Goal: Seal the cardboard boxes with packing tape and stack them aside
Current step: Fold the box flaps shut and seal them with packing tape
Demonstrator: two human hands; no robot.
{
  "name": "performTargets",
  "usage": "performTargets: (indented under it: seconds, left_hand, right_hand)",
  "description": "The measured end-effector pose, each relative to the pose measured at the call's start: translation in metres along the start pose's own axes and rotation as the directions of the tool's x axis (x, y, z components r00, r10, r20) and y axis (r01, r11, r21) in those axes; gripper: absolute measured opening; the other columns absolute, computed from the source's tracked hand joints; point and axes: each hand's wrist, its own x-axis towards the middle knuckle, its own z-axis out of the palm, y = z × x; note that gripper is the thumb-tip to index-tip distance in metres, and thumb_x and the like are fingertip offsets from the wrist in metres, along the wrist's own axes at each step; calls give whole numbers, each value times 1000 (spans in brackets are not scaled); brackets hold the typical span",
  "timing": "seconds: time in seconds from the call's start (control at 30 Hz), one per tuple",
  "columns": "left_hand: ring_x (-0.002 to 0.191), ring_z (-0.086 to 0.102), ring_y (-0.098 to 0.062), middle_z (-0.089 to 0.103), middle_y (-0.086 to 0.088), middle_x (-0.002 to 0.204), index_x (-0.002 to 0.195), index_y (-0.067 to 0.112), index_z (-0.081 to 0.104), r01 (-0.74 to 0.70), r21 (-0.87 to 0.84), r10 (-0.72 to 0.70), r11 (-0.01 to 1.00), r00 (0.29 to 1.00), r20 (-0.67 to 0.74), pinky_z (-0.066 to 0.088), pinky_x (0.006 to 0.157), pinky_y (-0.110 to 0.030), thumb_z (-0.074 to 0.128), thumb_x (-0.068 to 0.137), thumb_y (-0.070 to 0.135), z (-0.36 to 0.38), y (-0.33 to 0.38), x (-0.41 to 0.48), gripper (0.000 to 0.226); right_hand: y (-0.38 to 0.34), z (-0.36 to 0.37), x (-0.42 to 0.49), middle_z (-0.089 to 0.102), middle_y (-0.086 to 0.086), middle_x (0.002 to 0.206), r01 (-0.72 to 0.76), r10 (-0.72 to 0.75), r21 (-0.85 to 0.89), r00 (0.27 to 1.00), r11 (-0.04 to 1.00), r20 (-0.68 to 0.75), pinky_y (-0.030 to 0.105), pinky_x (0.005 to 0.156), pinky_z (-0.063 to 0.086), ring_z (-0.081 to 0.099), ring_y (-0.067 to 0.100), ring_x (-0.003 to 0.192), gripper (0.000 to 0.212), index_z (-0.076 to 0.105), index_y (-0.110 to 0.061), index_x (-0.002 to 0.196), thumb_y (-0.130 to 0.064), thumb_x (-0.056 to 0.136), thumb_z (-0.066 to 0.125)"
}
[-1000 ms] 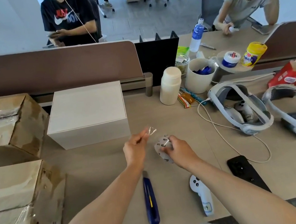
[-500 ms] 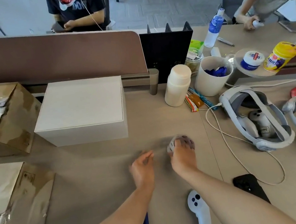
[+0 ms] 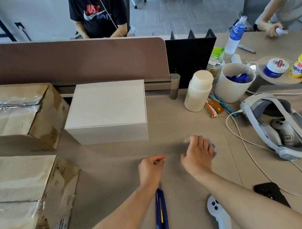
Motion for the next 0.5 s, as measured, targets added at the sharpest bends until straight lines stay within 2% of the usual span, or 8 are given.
performTargets:
  seconds: [0.1,0.23,0.3,0.43,0.5]
  left_hand:
    - [77,61,3,72,10,88,101,25,79,-97,75,96,992,995,17,39,66,2,71,89,20,-43,22,1,15]
    - [72,61,13,72,15,84,100,23,79,-257,147,260,955,966,-4,39,72,4,74,86,16,-128,38,-8,17]
    - [70,60,15,69,20,80,101,25,78,-283,176,293,943,956,-34,40,74,1,74,85,14,-173,38,-14,20]
    - [77,65,0,71,15,83,106,25,77,-296,200,320,934,942,-103,50,83,-15,73,85,11,-250,25,-24,26]
    - [83,66,-3,73,13,87,108,27,76,-292,207,323,934,936,-138,50,84,-15,73,86,12,-282,12,-31,27]
  right_hand:
    - [-41,-12,-2,48,3,112,93,-90,87,995,992,-41,38,87,33,43,26,106,40,44,-17,109,-21,75,65]
    - [-104,-16,-15,44,-1,110,162,-158,284,987,945,-38,36,89,30,39,23,106,38,44,-19,109,-15,74,58]
    - [-134,-13,-24,46,-1,111,184,-181,367,983,912,-43,35,89,28,40,23,108,38,46,-19,110,-14,75,59]
    - [-191,-1,-49,51,-1,112,221,-243,428,970,877,-4,35,89,29,44,23,108,35,51,-17,109,-10,76,60]
    - [-217,12,-62,52,-2,110,214,-260,465,965,859,37,37,91,33,46,21,105,34,52,-17,108,-10,76,60]
